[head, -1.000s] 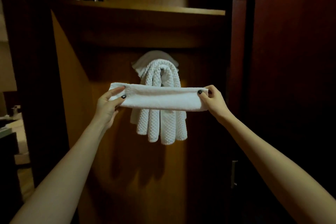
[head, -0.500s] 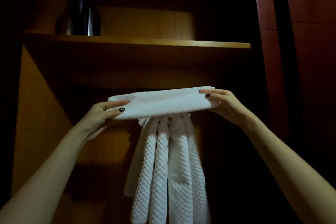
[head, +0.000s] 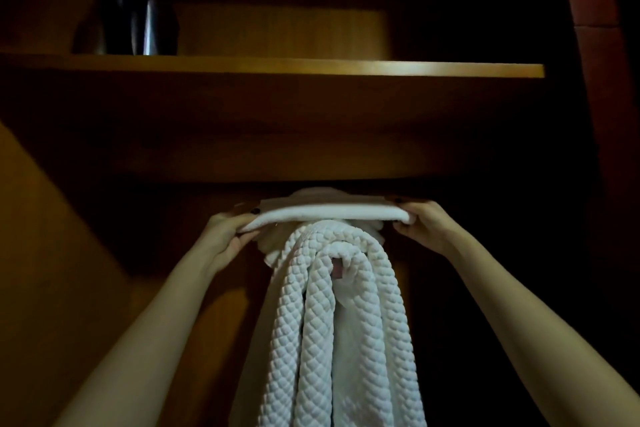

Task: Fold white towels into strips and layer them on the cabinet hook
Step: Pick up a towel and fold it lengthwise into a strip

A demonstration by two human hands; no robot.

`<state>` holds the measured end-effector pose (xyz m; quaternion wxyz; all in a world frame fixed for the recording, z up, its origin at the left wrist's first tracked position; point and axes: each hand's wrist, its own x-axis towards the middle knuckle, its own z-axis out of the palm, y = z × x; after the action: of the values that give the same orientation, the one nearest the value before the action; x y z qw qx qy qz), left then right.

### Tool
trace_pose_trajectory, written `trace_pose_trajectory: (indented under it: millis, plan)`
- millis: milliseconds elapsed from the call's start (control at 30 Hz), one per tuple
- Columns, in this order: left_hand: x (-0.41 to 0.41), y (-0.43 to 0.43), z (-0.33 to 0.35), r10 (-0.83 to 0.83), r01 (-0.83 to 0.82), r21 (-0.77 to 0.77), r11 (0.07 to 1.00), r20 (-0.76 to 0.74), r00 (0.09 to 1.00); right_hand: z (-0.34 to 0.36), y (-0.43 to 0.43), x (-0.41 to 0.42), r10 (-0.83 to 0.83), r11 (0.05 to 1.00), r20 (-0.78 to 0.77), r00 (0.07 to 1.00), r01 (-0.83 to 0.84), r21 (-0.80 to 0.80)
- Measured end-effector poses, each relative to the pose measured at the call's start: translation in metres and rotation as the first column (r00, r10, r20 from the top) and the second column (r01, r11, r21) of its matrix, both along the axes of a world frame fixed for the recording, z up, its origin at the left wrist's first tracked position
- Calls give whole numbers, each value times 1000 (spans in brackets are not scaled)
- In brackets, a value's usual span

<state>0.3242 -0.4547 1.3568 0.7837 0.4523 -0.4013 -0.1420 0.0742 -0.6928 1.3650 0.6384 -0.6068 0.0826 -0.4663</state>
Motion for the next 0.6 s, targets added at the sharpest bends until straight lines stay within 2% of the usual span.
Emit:
trace_pose_trajectory:
  millis: [133, 267, 367, 433, 467, 500, 533, 567, 600]
  plan:
    - [9, -4, -24, -101, 101, 2, 995, -42, 994, -29, 0, 4, 12, 999, -165, 986, -17, -29]
    - [12, -6, -45, -212, 213, -9, 977, -150, 966, -49, 10, 7, 76, 993, -213, 974, -94, -72]
    - [6, -6, -56, -223, 226, 18, 974, -101, 970, -58, 17, 7, 5, 981, -280, 960, -58, -184]
    - [3, -3, -62, -99, 94, 66, 993, 71, 993, -59, 20, 5, -138, 946, -326, 935, 27, -323]
    - [1, 0, -61, 27, -50, 105, 993, 208, 978, -58, 22, 3, -227, 912, -332, 916, 81, -402]
    - [2, 2, -60, 179, -246, 134, 960, 384, 906, -55, 24, 2, -304, 873, -320, 897, 128, -470]
    - [2, 3, -57, 303, -419, 113, 901, 527, 794, -52, 25, 2, -367, 834, -292, 883, 173, -524]
    - [1, 4, -54, 364, -510, 82, 856, 605, 708, -49, 27, 2, -410, 806, -261, 874, 213, -553]
    - [-5, 7, -50, 385, -527, 43, 849, 632, 672, -46, 31, 3, -428, 787, -229, 874, 236, -570]
